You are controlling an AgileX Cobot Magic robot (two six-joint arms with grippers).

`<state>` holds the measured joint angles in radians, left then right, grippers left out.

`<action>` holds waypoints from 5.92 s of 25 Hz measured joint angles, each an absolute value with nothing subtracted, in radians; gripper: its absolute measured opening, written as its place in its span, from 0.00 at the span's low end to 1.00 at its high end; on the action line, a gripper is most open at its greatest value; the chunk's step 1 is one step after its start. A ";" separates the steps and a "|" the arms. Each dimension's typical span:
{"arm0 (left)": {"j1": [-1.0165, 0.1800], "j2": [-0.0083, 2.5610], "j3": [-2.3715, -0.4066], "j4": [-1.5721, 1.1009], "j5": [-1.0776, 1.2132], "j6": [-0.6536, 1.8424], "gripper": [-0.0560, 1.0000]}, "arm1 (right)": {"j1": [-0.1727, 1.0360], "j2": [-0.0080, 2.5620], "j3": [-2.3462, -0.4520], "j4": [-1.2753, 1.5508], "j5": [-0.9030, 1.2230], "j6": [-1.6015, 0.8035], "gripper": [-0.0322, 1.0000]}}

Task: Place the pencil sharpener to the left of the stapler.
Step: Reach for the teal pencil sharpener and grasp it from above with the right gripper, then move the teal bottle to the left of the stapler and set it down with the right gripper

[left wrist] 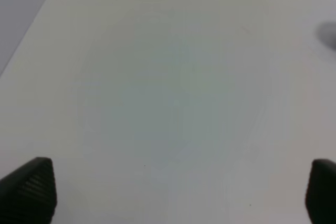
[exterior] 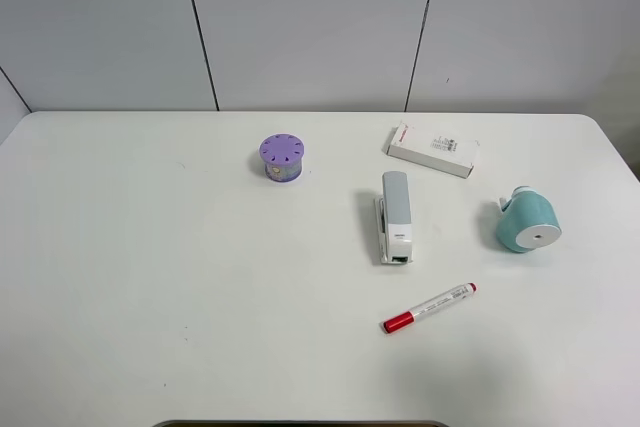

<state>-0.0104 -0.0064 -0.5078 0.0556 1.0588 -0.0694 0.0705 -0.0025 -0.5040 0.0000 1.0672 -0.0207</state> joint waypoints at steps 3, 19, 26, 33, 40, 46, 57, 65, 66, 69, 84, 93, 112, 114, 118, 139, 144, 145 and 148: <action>-0.010 -0.006 -0.508 0.056 1.059 -0.069 0.96 | 0.070 -0.003 -0.504 0.000 1.067 -0.021 0.99; -0.010 -0.006 -0.508 0.056 1.059 -0.069 0.96 | 0.070 0.187 -0.650 -0.042 1.080 0.094 0.99; -0.010 -0.006 -0.508 0.056 1.059 -0.069 0.96 | 0.070 0.432 -0.789 -0.119 1.089 0.155 0.99; -0.010 -0.006 -0.508 0.056 1.059 -0.069 0.96 | 0.070 0.679 -0.885 -0.162 1.090 0.161 0.99; -0.010 -0.006 -0.508 0.056 1.059 -0.069 0.96 | 0.053 0.907 -0.977 -0.158 1.095 0.176 0.99; -0.010 -0.006 -0.508 0.056 1.059 -0.069 0.96 | -0.062 1.038 -1.020 -0.118 1.093 0.157 0.99; -0.010 -0.006 -0.508 0.056 1.059 -0.069 0.96 | -0.128 1.305 -1.022 -0.032 0.941 0.064 0.99; -0.010 -0.006 -0.508 0.056 1.059 -0.069 0.96 | -0.128 1.496 -1.023 0.029 0.836 0.000 0.99; -0.010 -0.006 -0.508 0.056 1.059 -0.069 0.96 | -0.128 1.516 -1.023 0.030 0.827 0.000 0.99; -0.010 -0.006 -0.508 0.056 1.059 -0.069 0.96 | -0.128 1.567 -1.023 0.030 0.815 -0.005 0.99; -0.010 -0.006 -0.508 0.056 1.059 -0.069 0.96 | -0.081 1.718 -1.024 0.049 0.739 -0.010 0.99; -0.010 -0.006 -0.508 0.056 1.059 -0.069 0.96 | -0.075 1.811 -1.024 0.048 0.676 -0.013 0.99; -0.010 -0.006 -0.508 0.056 1.059 -0.069 0.96 | -0.073 1.941 -1.024 0.048 0.612 -0.013 0.99; -0.010 -0.006 -0.508 0.056 1.059 -0.069 0.96 | -0.073 1.946 -1.024 0.048 0.612 -0.013 0.99; -0.010 -0.006 -0.508 0.056 1.059 -0.069 0.96 | -0.073 1.948 -1.024 0.048 0.612 -0.013 0.99; -0.010 -0.006 -0.508 0.056 1.059 -0.069 0.96 | -0.073 1.948 -1.024 0.041 0.614 0.009 0.69; -0.010 -0.006 -0.508 0.056 1.059 -0.069 0.96 | -0.073 1.948 -1.024 0.041 0.614 0.009 0.69; -0.010 -0.006 -0.508 0.056 1.059 -0.069 0.96 | -0.073 1.948 -1.024 0.041 0.614 0.009 0.69; -0.010 -0.006 -0.508 0.056 1.059 -0.069 0.96 | -0.073 1.948 -1.024 0.041 0.614 0.009 0.69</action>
<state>-0.0104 -0.0064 -0.5078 0.0556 1.0588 -0.0694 -0.0731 1.9481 -1.0236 0.0413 0.6144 0.0093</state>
